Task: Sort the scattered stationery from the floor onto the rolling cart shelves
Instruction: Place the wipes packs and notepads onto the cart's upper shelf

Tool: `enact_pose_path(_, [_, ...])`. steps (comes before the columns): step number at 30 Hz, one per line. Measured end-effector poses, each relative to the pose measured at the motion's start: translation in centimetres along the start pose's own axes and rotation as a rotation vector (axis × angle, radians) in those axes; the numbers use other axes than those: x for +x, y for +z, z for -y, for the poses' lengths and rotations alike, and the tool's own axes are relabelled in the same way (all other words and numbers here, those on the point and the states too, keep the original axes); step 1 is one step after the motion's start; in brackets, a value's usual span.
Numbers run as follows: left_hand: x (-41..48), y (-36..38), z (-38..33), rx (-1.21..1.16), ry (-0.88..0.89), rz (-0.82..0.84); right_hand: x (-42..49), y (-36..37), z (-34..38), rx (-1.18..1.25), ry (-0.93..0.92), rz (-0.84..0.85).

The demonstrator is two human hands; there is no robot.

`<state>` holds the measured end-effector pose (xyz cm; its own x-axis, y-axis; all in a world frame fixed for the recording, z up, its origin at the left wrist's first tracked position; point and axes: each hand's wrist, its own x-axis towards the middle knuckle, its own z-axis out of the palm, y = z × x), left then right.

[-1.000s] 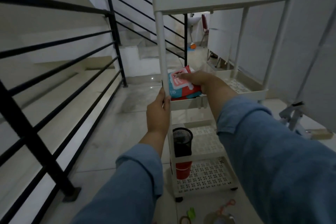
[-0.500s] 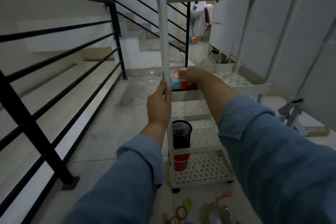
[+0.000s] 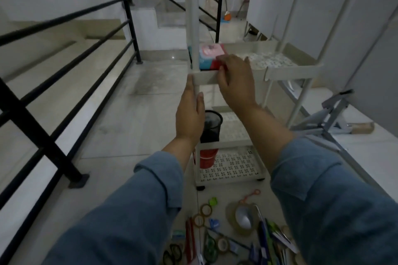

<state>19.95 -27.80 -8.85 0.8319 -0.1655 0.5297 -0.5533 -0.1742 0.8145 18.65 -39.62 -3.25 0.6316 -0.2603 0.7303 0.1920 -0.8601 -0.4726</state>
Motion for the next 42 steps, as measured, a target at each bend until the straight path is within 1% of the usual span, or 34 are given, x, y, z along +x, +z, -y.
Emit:
enact_pose_path(4, [-3.9, -0.2, 3.4, 0.052, 0.016, 0.058, -6.4, 1.6, -2.4, -0.016, -0.126, -0.058])
enact_pose_path(7, [-8.1, -0.3, 7.9, 0.096, -0.096, 0.077, -12.1, 3.5, -4.1, 0.031, -0.144, -0.039])
enact_pose_path(10, [-13.0, -0.4, 13.2, 0.194, -0.245, 0.09, -17.7, 6.3, -6.5, 0.06, -0.057, 0.082])
enact_pose_path(14, [-19.9, 0.2, 19.5, 0.304, -0.411, 0.131, -25.9, 10.6, -10.9, 0.067, 0.037, 0.308])
enact_pose_path(17, [-25.9, 1.5, 23.7, 0.356, -0.463, 0.125, -33.1, 13.7, -14.2, 0.053, 0.083, 0.441])
enact_pose_path(19, [-30.3, 2.1, 25.8, 0.386, -0.506, 0.148, -37.5, 15.0, -15.4, 0.059, 0.12, 0.516])
enact_pose_path(22, [-35.1, 2.0, 27.0, 0.431, -0.524, 0.232, -42.5, 16.1, -15.7, 0.051, 0.139, 0.627])
enact_pose_path(24, [-36.5, 2.1, 27.2, 0.566, -0.497, 0.304, -44.1, 16.0, -15.1, 0.066, 0.129, 0.69])
enact_pose_path(26, [-36.5, 3.1, 26.6, 0.64, -0.519, 0.367, -44.2, 14.9, -14.5, 0.069, 0.158, 0.703])
enact_pose_path(29, [-35.7, 5.5, 24.8, 0.655, -0.563, 0.366, -43.6, 11.7, -14.2, 0.031, 0.27, 0.656])
enact_pose_path(31, [-35.0, 7.0, 23.8, 0.689, -0.503, 0.393, -43.5, 8.8, -14.4, -0.023, 0.349, 0.628])
enact_pose_path(34, [-35.1, 9.2, 22.5, 0.593, -0.426, 0.41, -44.3, 5.2, -14.9, -0.13, 0.473, 0.57])
enact_pose_path(35, [-35.4, 10.0, 21.9, 0.553, -0.427, 0.452, -44.7, 4.3, -15.3, -0.156, 0.494, 0.544])
enact_pose_path(37, [-36.4, 11.8, 21.3, 0.568, -0.38, 0.519, -45.4, 3.0, -16.3, -0.175, 0.52, 0.53])
enact_pose_path(39, [-37.8, 13.6, 21.1, 0.562, -0.373, 0.61, -46.1, 2.2, -17.7, -0.191, 0.53, 0.517])
enact_pose_path(42, [-39.1, 15.3, 19.9, 0.542, -0.288, 0.633, -47.7, 0.9, -19.2, -0.184, 0.565, 0.49])
